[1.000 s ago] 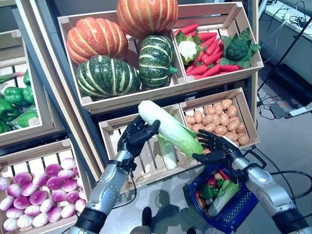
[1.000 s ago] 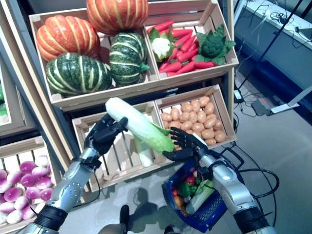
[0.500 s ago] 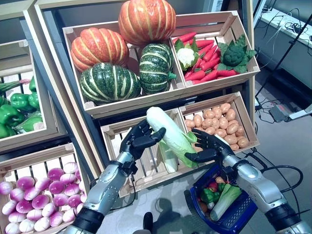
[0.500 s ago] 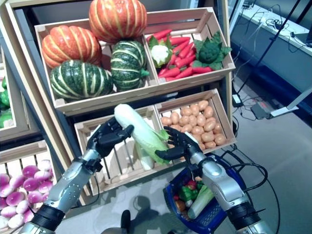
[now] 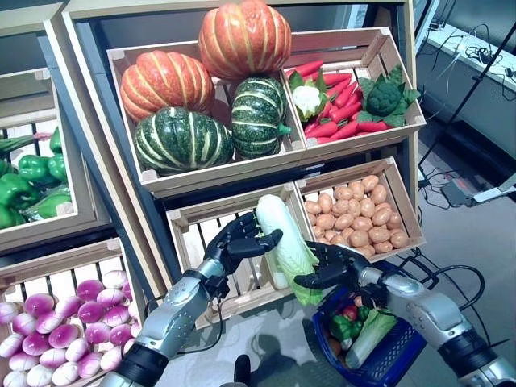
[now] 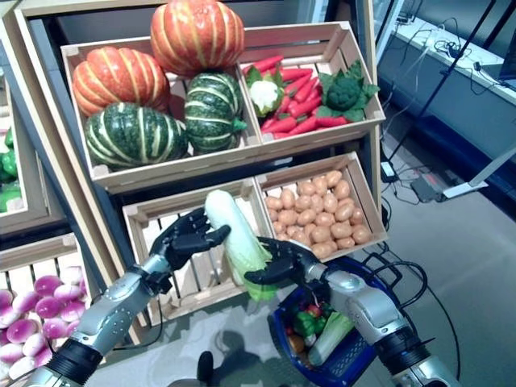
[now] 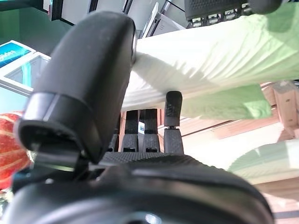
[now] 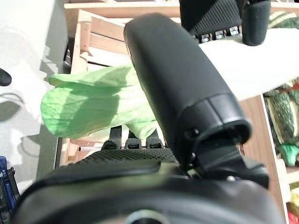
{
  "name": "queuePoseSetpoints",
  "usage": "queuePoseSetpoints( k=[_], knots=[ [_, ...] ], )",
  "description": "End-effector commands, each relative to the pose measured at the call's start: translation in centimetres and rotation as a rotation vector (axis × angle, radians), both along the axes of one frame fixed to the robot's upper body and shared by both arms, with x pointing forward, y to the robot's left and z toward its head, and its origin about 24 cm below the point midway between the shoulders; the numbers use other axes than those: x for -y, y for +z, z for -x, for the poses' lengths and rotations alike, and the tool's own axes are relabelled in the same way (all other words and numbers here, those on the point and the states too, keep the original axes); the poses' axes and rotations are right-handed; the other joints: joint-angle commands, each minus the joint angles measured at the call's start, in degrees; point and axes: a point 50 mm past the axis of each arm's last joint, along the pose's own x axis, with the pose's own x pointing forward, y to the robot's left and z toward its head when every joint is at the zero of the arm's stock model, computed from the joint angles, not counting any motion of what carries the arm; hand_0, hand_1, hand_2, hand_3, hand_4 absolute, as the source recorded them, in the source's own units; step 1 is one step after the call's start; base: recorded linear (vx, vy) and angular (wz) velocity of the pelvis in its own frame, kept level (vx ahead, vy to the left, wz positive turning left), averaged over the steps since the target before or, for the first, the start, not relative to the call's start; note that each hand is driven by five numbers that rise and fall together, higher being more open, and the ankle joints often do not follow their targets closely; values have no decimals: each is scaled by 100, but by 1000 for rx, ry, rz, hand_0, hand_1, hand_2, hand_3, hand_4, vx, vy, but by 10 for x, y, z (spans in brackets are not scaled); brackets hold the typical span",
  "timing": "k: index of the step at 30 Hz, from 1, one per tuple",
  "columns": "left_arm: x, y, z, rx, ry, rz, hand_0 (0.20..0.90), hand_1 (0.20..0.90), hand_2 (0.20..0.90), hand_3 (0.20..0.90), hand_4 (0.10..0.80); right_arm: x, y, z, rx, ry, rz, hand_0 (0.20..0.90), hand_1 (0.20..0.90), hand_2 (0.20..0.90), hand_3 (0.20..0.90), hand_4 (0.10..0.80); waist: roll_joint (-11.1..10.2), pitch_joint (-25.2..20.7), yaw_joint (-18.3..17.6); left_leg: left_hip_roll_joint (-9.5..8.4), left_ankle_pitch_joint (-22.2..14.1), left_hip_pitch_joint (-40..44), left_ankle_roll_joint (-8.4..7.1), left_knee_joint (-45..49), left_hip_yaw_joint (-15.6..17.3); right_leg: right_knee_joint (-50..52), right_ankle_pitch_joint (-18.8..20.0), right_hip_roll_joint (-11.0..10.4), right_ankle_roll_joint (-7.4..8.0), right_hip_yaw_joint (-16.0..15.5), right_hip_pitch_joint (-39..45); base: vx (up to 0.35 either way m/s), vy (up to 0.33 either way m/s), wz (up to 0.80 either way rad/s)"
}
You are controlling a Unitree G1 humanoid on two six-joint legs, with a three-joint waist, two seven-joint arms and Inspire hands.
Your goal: Put vegetables into the basket
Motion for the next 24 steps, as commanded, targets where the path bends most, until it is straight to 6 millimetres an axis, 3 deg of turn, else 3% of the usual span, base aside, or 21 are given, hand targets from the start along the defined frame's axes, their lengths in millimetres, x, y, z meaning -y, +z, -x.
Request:
queuePoseSetpoints(
  k=[1,13,14,15,24],
  knots=[
    [26,52,-22,250,-106,184,300,300,300,300,400,-54,25,0,0,250,-274,900,900,900,900,800,-180,-498,86,46,-804,532,-89,6,147,-178,805,-421,128,133,-304,0,0,0],
    [29,49,-20,225,-93,220,300,300,300,300,400,-65,15,4,-90,180,-366,900,900,900,900,800,-186,-501,98,42,-803,549,-103,6,94,-187,803,-427,132,162,-281,0,0,0],
    [29,49,-20,225,-94,220,300,300,300,300,400,-65,15,5,-91,180,-367,420,420,420,420,480,-186,-499,98,43,-804,551,-102,6,94,-184,800,-427,132,162,-280,0,0,0],
    [28,49,-19,223,-96,220,300,300,300,300,400,-65,16,4,-86,171,-365,300,300,300,300,400,-184,-496,100,43,-803,549,-102,6,89,-181,799,-429,132,159,-280,0,0,0],
    [26,44,-17,208,-106,204,300,300,300,300,400,-63,13,7,-85,170,-384,300,300,300,300,400,-171,-495,109,36,-809,554,-113,6,66,-196,796,-421,125,162,-260,0,0,0]
  ],
)
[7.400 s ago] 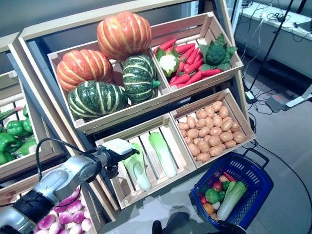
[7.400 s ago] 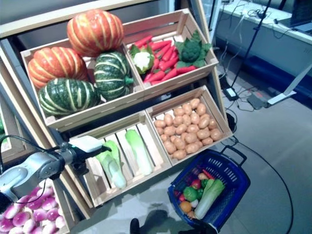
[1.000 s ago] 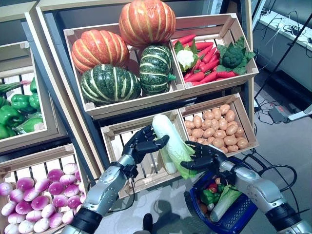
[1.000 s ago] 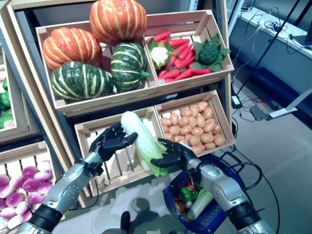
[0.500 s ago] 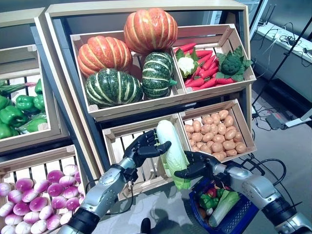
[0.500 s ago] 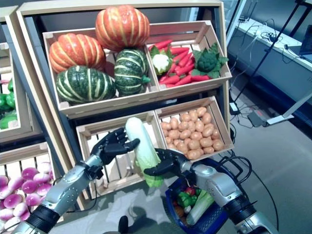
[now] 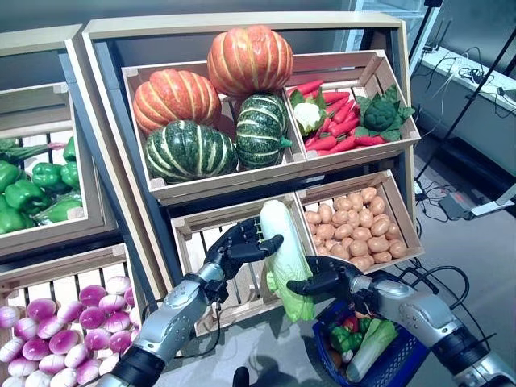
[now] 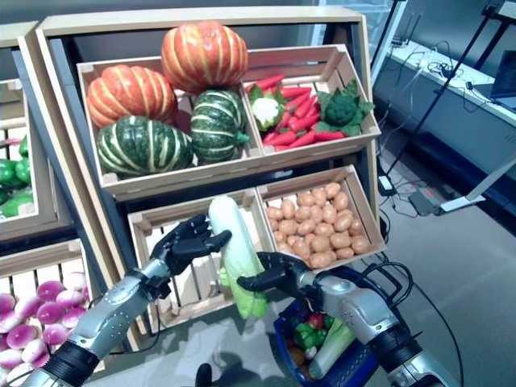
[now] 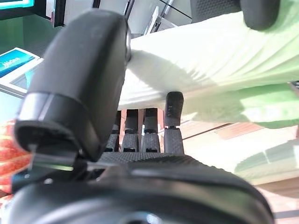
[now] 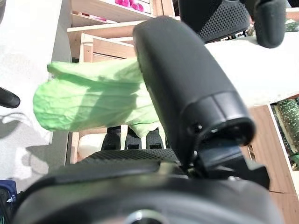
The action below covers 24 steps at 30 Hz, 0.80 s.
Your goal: Put vegetables into the basket
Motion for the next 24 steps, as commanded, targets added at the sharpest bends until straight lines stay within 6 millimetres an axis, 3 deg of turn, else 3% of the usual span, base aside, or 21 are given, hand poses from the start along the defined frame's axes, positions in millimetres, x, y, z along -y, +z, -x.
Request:
queuePoseSetpoints(
  k=[1,12,13,14,15,24],
  knots=[
    [26,50,-21,242,-89,187,300,300,300,300,400,-53,27,1,33,147,-325,300,300,300,300,400,-186,-260,91,46,-804,499,-117,8,118,-153,792,-423,125,164,-348,0,0,0],
    [18,41,-18,205,-79,147,300,300,300,300,400,-41,29,-2,67,22,-416,300,300,300,300,400,-146,-241,71,73,-840,502,-128,8,119,-199,765,-389,114,203,-336,-1,-6,0],
    [17,41,-17,201,-78,144,559,559,559,559,573,-38,30,-3,74,9,-420,300,300,300,300,400,-144,-243,66,78,-840,505,-130,8,120,-203,764,-381,111,210,-333,-9,-35,-1],
    [16,40,-17,201,-80,139,766,766,766,766,711,-34,31,-4,88,-7,-422,300,300,300,300,400,-139,-239,55,87,-843,506,-132,8,129,-212,765,-371,110,217,-332,-13,-33,-1],
    [14,40,-16,209,-83,133,900,900,900,900,800,-30,33,-4,104,-21,-423,300,300,300,300,400,-135,-238,44,92,-842,507,-133,8,133,-216,763,-361,107,227,-332,-19,-34,-2],
    [0,42,-14,225,-53,99,900,900,900,900,800,0,41,-7,221,-116,-414,300,300,300,300,400,-105,-199,-32,156,-808,474,-160,8,187,-233,755,-268,76,280,-368,-30,-36,-3]
  ],
)
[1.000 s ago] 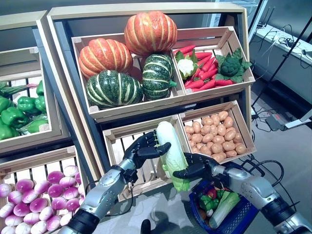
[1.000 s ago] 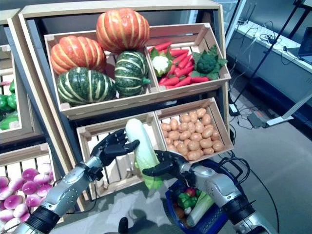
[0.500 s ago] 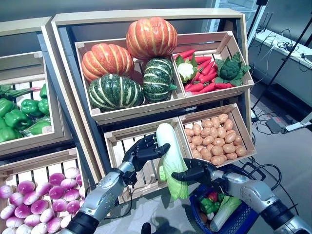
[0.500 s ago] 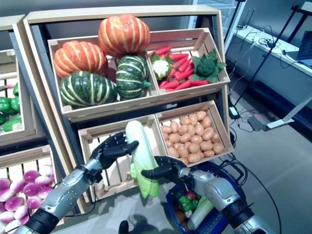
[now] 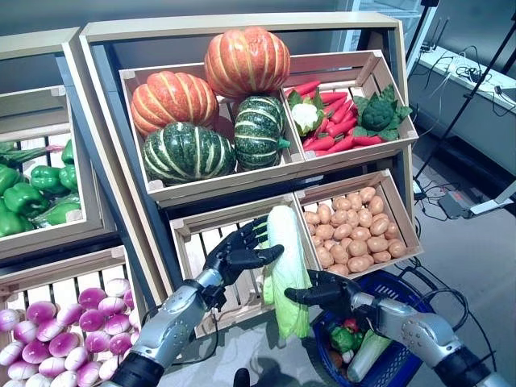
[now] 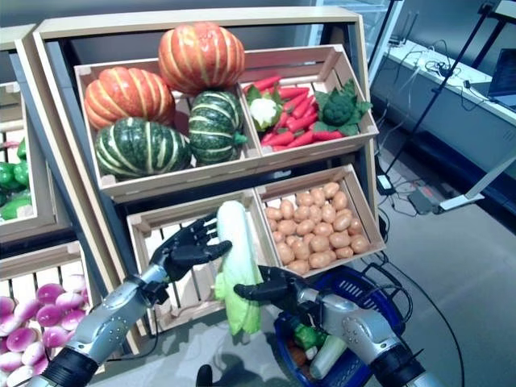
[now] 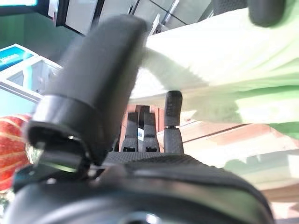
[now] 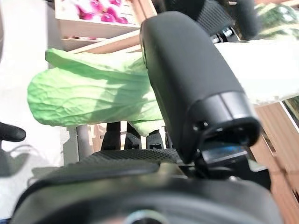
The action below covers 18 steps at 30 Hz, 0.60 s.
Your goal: Put vegetables into the basket
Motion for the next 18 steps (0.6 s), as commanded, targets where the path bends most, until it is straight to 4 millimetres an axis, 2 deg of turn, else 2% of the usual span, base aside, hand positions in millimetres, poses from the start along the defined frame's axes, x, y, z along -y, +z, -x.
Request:
queuePoseSetpoints(
  k=[1,4,12,14,18],
  knots=[
    [3,48,-21,247,-15,72,900,900,900,900,800,-6,64,-34,341,-52,-238,300,300,300,300,400,-109,-187,9,155,-792,477,-175,10,123,-184,735,-262,68,218,-354,-26,-40,-8],
    [-2,46,-19,236,-4,61,900,900,900,900,800,3,66,-36,369,-115,-228,300,300,300,300,400,-101,-183,4,175,-789,463,-194,10,124,-223,742,-239,56,216,-345,-18,-42,-8],
    [-20,36,-10,199,63,67,900,900,900,900,800,41,78,-33,501,-422,-280,300,300,300,300,400,-55,-109,-74,236,-773,407,-230,10,172,-269,742,-165,33,251,-385,-23,-41,-3],
    [-26,34,-8,196,82,67,900,900,900,900,800,53,82,-33,542,-547,-297,300,300,300,300,400,-18,-74,-109,250,-760,366,-231,10,195,-262,738,-148,18,299,-434,-42,-30,-7],
    [-33,34,-6,197,107,67,900,900,900,900,800,77,77,-29,555,-781,-317,300,300,300,300,400,30,-2,-154,252,-754,282,-232,10,210,-251,725,-126,4,325,-519,-51,-21,-9]
  ],
)
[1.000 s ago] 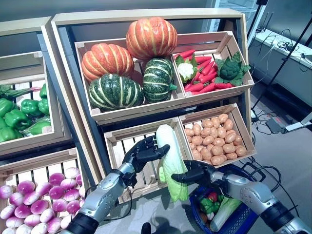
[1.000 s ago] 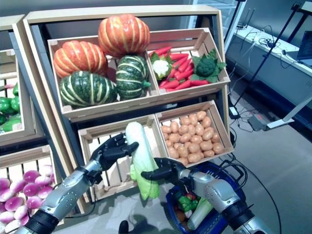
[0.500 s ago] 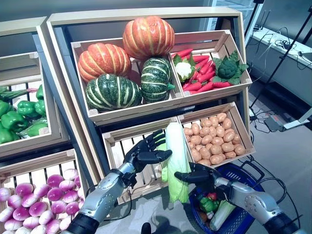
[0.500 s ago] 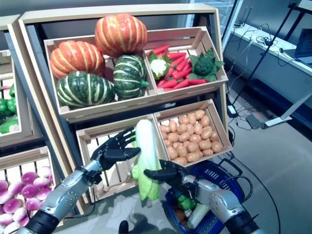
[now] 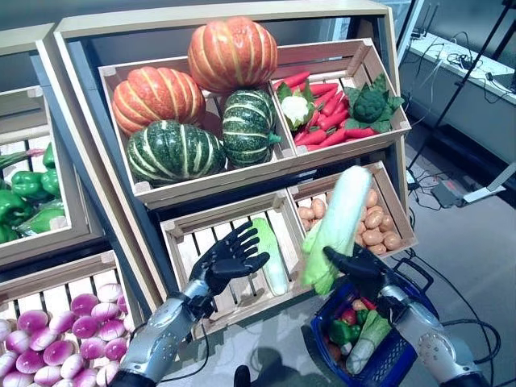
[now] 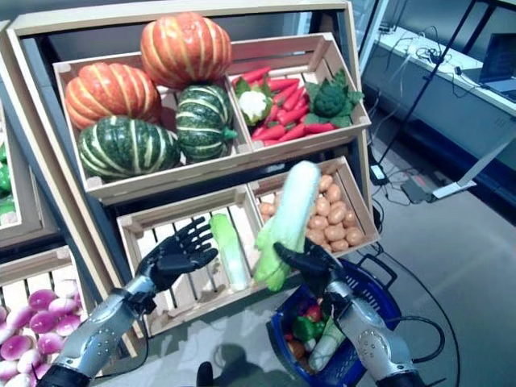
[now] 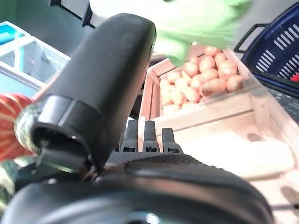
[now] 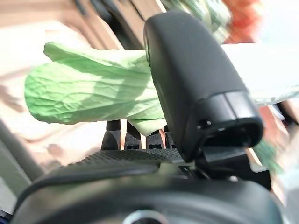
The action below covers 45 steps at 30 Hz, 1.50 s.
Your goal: Put vegetables into the basket
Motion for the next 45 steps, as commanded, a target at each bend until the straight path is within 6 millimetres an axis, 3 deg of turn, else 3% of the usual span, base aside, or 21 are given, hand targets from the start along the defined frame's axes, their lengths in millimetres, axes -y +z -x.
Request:
queuePoseSetpoints(
  k=[1,7,10,15,20,25,33,36,39,40,45],
  knots=[
    [-5,49,-26,254,3,28,900,900,900,900,800,29,59,-24,324,-269,-110,300,300,300,300,400,-4,-9,-84,236,-713,345,-233,12,40,-118,644,-121,-2,109,-394,-78,-8,-3],
    [-7,73,-36,355,27,50,900,900,900,900,800,74,47,-22,320,-572,-150,300,300,300,300,400,119,591,-137,254,-556,-46,-201,49,62,396,495,-28,-126,237,-1012,-234,-13,-7],
    [-3,88,-48,412,36,77,900,900,900,900,800,104,41,-24,314,-787,-338,300,300,300,300,400,200,1024,-104,241,-529,-476,-243,417,-49,816,359,15,-240,230,-1339,-256,-38,-8],
    [9,109,-58,486,16,105,900,900,900,900,800,127,34,-25,290,-933,-346,300,300,300,300,400,259,1526,-6,183,-657,-1188,-277,1227,-198,1430,229,-29,-361,176,-1842,-166,-55,3],
    [21,127,-63,569,-22,116,900,900,900,900,800,127,36,-39,245,-932,-302,300,300,300,300,400,281,1930,81,112,-840,-2098,-286,2186,-379,2213,79,-91,-456,167,-2583,-183,-47,15],
    [37,150,-67,668,-77,132,900,900,900,900,800,125,42,-61,215,-878,-250,300,300,300,300,400,331,2262,237,-39,-1091,-2840,-184,3020,-520,3085,-131,-261,-510,114,-3280,-105,-3,17],
    [50,176,-71,752,-114,137,900,900,900,900,800,124,82,-96,199,-799,-102,300,300,300,300,400,474,2530,370,-185,-1578,-3814,-15,4227,-466,4618,-573,-508,-570,230,-4448,-43,45,12],
    [51,179,-74,752,-109,143,900,900,900,900,800,123,88,-103,180,-782,-78,300,300,300,300,400,525,2555,392,-207,-1738,-4107,19,4643,-459,5072,-707,-554,-604,257,-4771,3,33,9],
    [51,182,-76,765,-111,145,900,900,900,900,800,124,91,-109,142,-788,-116,300,300,300,300,400,602,2556,419,-218,-1933,-4535,113,5157,-442,5612,-858,-584,-646,336,-5255,11,36,2],
    [50,183,-77,764,-109,153,900,900,900,900,800,124,89,-109,124,-803,-150,300,300,300,300,400,622,2553,425,-236,-2130,-4547,110,5302,-459,5783,-1027,-579,-610,381,-5293,80,33,5],
    [52,184,-76,748,-86,220,900,900,900,900,800,118,77,-112,19,-900,-278,300,300,300,300,400,754,2556,462,-314,-2399,-5087,192,6063,-505,6457,-1194,-627,-640,469,-5851,37,41,7]
  ],
)
